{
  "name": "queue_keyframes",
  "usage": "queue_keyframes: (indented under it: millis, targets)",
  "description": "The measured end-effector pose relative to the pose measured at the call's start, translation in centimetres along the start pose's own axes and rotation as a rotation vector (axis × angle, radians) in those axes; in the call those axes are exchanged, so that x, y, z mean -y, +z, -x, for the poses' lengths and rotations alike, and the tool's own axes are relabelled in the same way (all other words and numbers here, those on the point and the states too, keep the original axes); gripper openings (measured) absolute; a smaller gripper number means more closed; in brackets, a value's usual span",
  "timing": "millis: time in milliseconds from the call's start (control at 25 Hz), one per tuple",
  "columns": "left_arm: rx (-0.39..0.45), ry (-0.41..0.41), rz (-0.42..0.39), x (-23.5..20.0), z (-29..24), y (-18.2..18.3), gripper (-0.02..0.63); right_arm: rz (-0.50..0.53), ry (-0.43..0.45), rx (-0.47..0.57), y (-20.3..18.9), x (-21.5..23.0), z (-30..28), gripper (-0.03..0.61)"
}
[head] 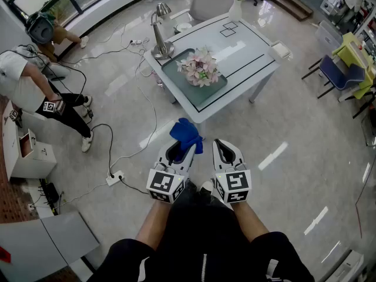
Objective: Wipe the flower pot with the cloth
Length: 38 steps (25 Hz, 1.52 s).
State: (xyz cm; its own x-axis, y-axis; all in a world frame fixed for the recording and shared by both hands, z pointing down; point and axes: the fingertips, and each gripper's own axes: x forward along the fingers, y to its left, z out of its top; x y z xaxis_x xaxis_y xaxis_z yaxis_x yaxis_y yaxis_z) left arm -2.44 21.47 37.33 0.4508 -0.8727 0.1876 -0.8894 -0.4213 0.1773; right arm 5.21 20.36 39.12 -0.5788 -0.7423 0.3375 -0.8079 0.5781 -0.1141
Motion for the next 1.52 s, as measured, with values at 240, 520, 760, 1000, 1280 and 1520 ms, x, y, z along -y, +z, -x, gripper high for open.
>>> queue_keyframes:
  millis: [240,520,760,1000,1280,1520]
  targets:
    - [0.001,0.021,-0.010,0.0,0.4,-0.9,0.138,0.006,0.000,0.011,-0.1,0.1,0.7,0.009]
    - [0.004,0.035,-0.020,0.4,1.1,-0.7,0.138,-0.005,0.016,0.014,-0.6,-0.2,1.3,0.009]
    - [-0.013,0.047,-0.007,-0.7,0.9,-1.5,0.138,-0.017,0.034,-0.008,-1.6,-0.7,0.3,0.009]
    - [-0.026,0.050,0.005,-3.0,-0.9,-1.9,0.138,-0.049,0.045,-0.029,-2.1,-0.2,-2.3,0.009]
    - [-0.067,0.033,0.022,-7.2,-5.2,-3.1,0.138,-0.084,0.034,-0.064,-2.6,1.1,-7.3,0.009]
    - [-0.123,0.016,0.030,-12.7,-10.2,-5.0,0.138,-0.105,0.010,-0.121,-2.8,3.3,-13.6,0.009]
